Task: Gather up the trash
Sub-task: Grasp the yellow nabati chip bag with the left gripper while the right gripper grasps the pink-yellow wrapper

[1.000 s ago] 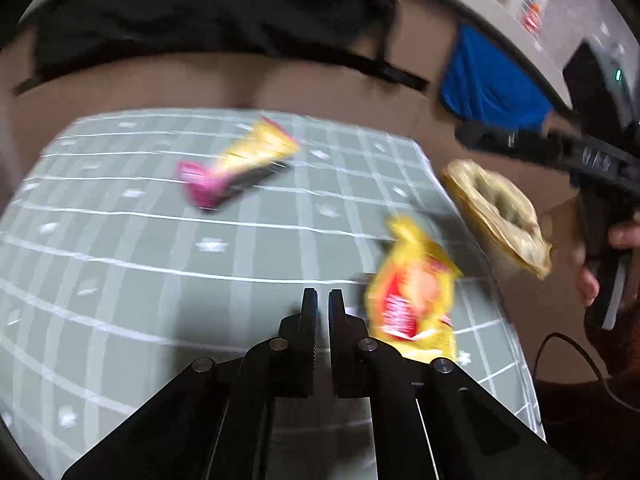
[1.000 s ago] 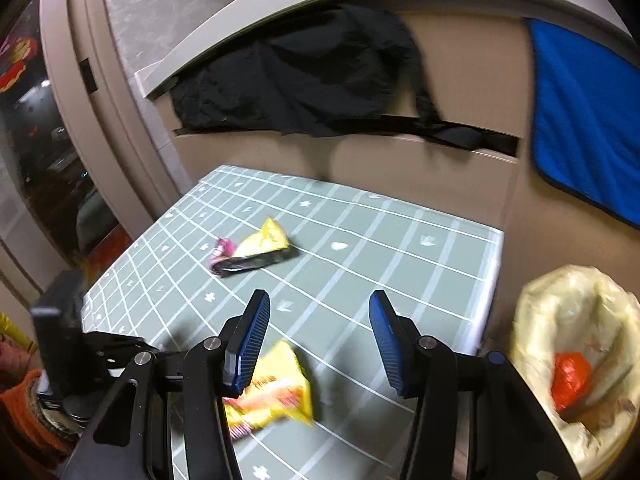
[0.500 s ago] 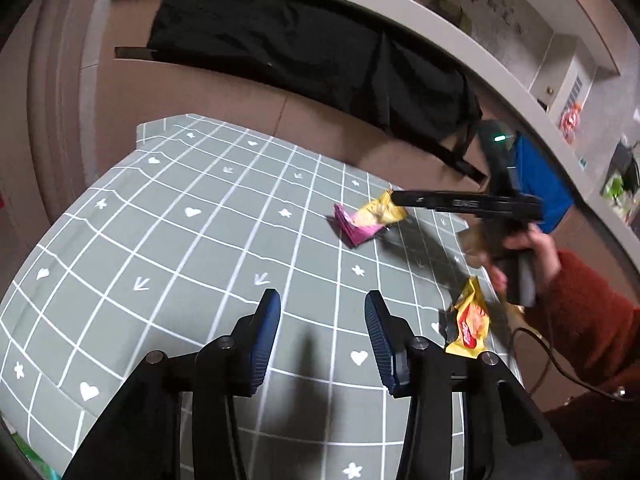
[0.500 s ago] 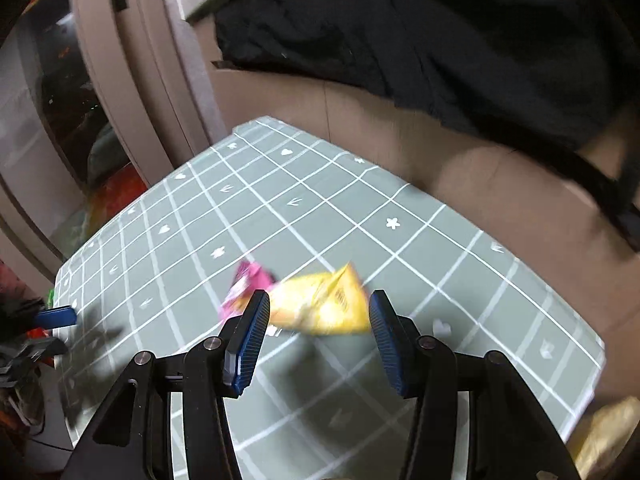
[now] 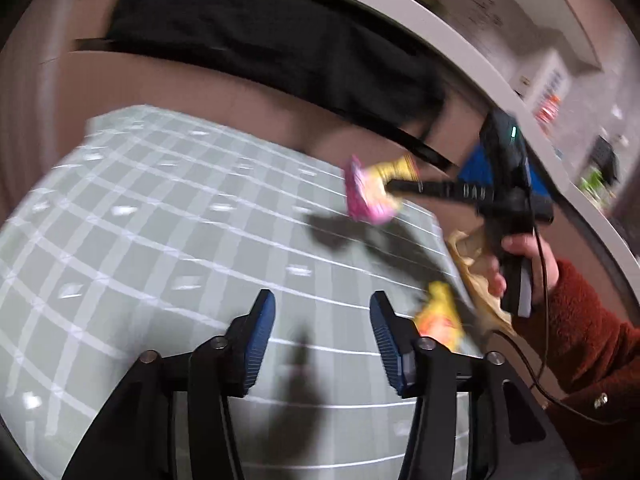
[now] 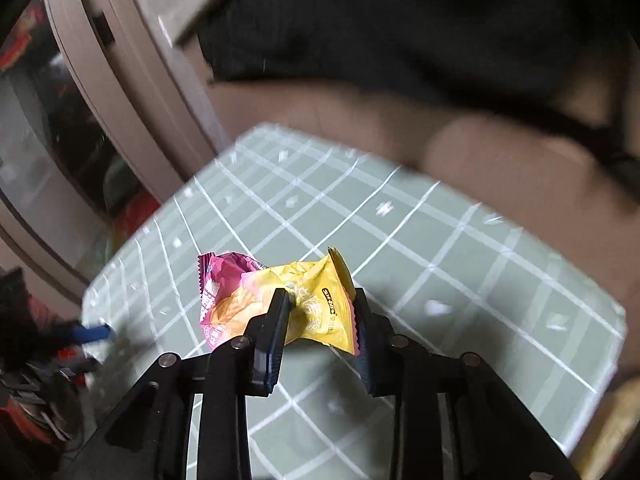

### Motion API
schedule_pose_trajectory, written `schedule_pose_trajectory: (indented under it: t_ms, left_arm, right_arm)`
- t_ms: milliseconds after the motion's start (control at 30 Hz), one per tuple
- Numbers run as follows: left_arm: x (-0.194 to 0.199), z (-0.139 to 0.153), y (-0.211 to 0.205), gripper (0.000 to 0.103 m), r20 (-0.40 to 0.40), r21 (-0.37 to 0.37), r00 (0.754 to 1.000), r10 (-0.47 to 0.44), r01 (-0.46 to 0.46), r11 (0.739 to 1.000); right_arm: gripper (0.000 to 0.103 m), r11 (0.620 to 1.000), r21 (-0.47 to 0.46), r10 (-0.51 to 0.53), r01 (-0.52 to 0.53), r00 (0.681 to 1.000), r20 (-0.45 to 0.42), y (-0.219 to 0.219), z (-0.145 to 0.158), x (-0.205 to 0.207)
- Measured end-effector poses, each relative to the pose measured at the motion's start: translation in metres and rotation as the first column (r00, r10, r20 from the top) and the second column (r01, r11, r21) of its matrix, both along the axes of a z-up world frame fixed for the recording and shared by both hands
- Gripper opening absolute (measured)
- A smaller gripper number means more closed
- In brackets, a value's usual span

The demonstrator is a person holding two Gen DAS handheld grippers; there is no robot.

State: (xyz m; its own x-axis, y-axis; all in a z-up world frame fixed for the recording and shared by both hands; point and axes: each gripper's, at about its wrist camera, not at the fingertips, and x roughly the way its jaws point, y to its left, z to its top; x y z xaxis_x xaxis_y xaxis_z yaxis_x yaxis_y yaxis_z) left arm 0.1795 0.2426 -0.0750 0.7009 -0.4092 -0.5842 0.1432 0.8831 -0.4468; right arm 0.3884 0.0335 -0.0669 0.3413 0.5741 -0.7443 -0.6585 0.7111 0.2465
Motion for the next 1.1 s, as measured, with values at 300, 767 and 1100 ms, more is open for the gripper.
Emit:
schedule_pose_trajectory:
  t_ms: [300, 767, 1100]
  left_arm:
    - [0.034, -0.011, -0.138, 0.06, -0.032, 0.164, 0.959, -0.281, 0.282, 0.945]
    - [0.049, -0.038, -0.197, 0.068, -0.18, 0.372, 0.934, -0.309, 0.355, 0.858]
    - [0.026, -0.013, -0.206, 0.073, -0.116, 0.401, 0.88, -0.46, 0.465, 0.789]
  right_arm:
    - [0.025, 0.981, 0.055, -0.194, 0.188, 0.968, 0.161, -0.105, 0.068, -0.058]
    - [0.026, 0.942, 0.144, -0.322, 0.302, 0.935, 0.146, -0.211, 0.06, -0.098]
    - [0.028, 0.93, 0.199, -0.337, 0.31, 0.934, 0.118, -0.229, 0.056, -0.105]
